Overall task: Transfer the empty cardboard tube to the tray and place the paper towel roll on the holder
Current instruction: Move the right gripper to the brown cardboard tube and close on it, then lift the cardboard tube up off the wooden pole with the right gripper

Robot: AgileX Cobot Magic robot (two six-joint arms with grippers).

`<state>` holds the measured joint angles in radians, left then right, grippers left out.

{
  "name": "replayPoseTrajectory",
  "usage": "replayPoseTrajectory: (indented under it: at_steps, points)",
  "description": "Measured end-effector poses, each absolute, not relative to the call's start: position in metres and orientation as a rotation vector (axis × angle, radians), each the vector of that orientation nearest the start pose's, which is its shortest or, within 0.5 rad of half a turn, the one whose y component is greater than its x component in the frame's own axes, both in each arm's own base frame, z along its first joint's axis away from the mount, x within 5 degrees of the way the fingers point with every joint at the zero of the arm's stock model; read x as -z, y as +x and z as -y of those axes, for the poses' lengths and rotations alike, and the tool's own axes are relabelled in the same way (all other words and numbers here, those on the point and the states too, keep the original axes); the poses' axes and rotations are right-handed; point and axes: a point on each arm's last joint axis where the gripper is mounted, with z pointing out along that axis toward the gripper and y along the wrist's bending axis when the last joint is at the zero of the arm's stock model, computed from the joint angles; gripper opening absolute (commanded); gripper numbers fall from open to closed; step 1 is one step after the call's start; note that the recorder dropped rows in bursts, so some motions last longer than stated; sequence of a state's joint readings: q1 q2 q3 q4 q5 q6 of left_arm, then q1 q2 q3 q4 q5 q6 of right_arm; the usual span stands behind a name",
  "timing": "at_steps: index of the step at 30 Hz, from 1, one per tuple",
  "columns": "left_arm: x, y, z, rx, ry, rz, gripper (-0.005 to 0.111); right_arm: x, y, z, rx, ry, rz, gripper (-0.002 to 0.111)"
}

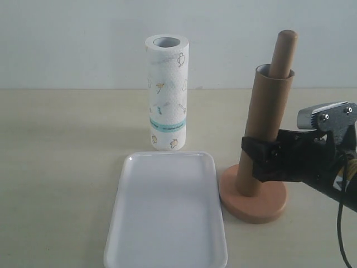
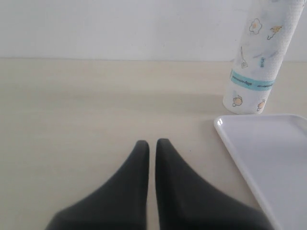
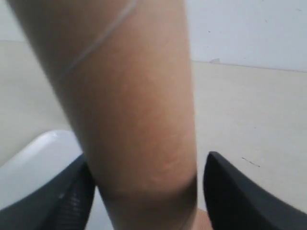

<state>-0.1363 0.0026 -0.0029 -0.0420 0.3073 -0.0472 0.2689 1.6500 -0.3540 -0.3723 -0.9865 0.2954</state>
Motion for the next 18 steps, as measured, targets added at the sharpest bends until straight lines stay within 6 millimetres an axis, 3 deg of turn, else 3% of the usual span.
replayPoseTrajectory:
  at_steps: [5,13,18]
  points:
    - [-0.186,0.054,0.009,0.172,0.053,-1.793,0.005,-0.154,0.239,-0.094,-0.516,-0.395,-1.797,0.001]
    - [-0.186,0.054,0.009,0.172,0.053,-1.793,0.005,-0.155,0.239,-0.094,-0.516,-0.4,-1.781,0.0]
    - [-0.186,0.054,0.009,0.172,0.053,-1.793,0.005,-0.171,0.236,-0.094,-0.516,-0.404,-1.714,0.0]
